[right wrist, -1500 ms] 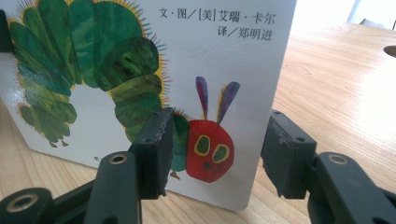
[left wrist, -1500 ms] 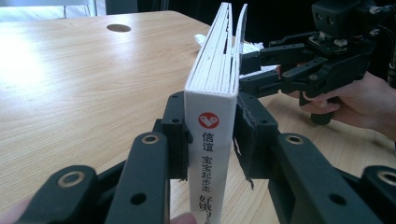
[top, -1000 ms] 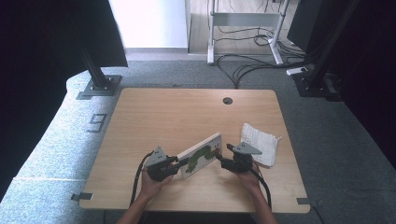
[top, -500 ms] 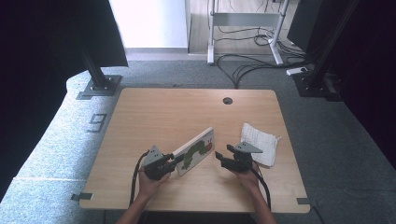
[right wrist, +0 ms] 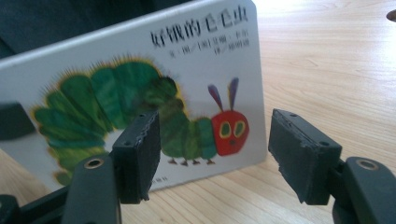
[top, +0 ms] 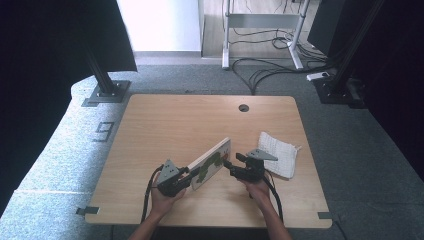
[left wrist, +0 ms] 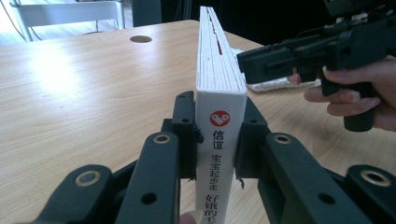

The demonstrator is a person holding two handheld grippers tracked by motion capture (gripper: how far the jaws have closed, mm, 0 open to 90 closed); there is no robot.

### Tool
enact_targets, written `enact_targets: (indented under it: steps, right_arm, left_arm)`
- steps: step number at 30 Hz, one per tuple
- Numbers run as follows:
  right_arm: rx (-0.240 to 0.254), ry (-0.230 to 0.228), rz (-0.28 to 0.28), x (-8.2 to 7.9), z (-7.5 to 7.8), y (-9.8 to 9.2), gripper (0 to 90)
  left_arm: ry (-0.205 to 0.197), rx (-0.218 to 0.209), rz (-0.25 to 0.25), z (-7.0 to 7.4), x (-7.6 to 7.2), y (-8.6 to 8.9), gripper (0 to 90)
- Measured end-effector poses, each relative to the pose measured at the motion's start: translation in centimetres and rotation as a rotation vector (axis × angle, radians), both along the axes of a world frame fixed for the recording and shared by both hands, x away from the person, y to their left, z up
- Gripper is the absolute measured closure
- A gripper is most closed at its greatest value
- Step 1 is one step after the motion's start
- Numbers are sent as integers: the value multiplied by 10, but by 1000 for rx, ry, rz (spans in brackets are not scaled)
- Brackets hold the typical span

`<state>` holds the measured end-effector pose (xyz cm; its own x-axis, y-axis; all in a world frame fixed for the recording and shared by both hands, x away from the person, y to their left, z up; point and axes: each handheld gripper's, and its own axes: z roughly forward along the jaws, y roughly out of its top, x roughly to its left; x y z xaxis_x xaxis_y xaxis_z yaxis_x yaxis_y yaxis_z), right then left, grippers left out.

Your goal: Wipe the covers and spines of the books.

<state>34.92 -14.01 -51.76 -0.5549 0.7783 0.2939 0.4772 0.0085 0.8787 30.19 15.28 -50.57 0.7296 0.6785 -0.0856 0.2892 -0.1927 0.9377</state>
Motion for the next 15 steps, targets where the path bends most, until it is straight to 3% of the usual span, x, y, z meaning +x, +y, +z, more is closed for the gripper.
enact_targets:
  steps: [5,15]
  right_arm:
    - [38,2,-13,0,11,4,330]
    - [49,21,-10,2,30,18,331]
  left_arm:
    - [-8,5,4,-2,-3,-2,740]
    - [-32,47,-6,-4,-10,-15,738]
